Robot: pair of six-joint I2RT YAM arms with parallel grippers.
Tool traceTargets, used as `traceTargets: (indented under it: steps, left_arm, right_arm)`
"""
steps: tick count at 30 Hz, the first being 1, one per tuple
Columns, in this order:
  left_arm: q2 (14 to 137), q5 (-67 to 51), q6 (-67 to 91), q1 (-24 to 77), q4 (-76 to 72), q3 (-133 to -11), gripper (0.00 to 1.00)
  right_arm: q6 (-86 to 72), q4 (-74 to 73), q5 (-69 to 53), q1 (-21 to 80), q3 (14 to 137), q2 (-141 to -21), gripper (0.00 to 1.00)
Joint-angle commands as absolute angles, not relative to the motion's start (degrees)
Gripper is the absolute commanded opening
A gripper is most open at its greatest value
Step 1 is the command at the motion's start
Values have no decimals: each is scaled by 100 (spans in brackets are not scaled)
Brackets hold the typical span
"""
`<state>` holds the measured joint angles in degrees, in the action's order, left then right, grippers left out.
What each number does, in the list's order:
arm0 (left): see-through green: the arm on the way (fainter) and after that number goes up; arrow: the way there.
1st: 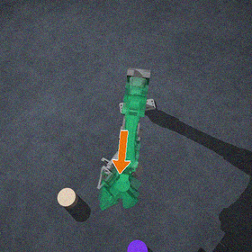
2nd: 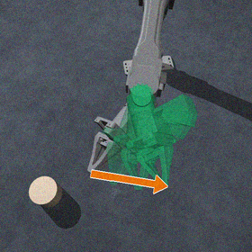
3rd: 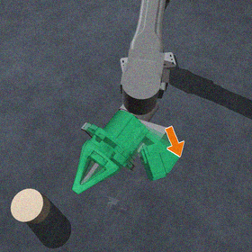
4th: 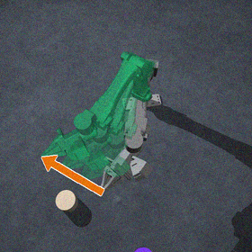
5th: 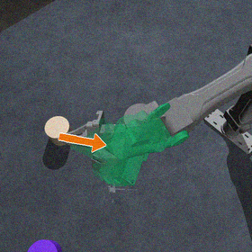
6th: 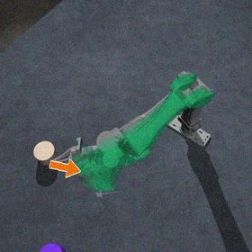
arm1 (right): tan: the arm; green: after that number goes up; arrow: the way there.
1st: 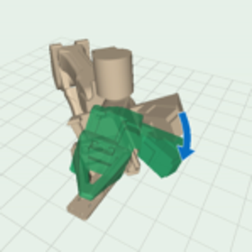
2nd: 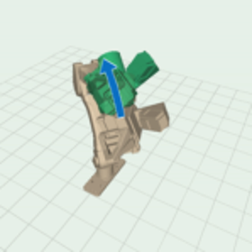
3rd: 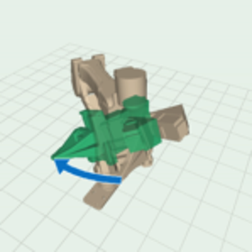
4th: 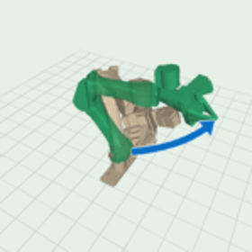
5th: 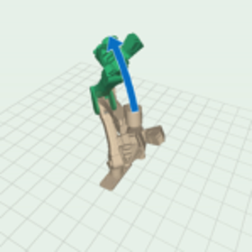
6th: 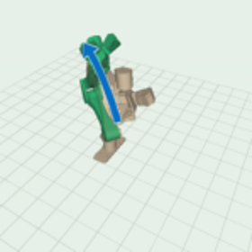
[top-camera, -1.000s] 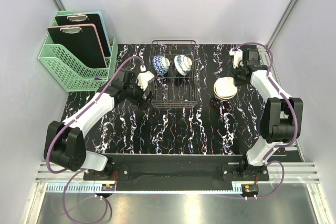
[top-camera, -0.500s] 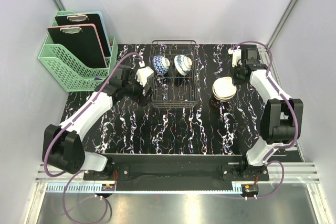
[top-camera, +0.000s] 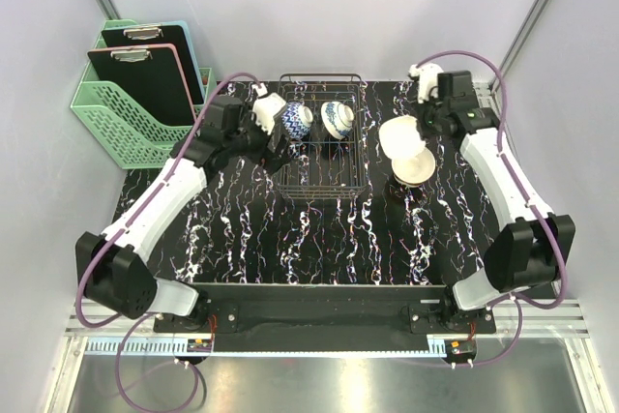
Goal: Load the bowls into the dish rack
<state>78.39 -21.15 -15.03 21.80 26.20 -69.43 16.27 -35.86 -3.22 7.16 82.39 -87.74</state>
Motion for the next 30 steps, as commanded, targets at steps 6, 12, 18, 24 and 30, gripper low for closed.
traceTargets:
  steps: [6, 12, 18, 24, 30]
  left_arm:
    - [8446, -1828, -239, 2680, 2259, -7927, 99]
    - [8806, -1529, -18, 2962, 2329, -8402, 99]
    - [9026, -1732, 404, 3023, 2311, -8639, 99]
    - [9289, -1547, 457, 3129, 2276, -8832, 98]
    - [9483, -1433, 457, 3269, 2276, -8938, 96]
  right_arm:
    - [1213, -3647, 228, 1898, 8911, -8806, 0]
    - [1283, -3665, 255, 2337, 9325, -9132, 0]
    - [1292, -3656, 264, 2628, 9457, -9351, 0]
    - [1248, -3665, 237, 2838, 9501, -9325, 0]
    - [1239, -3709, 264, 2953, 9615, -9334, 0]
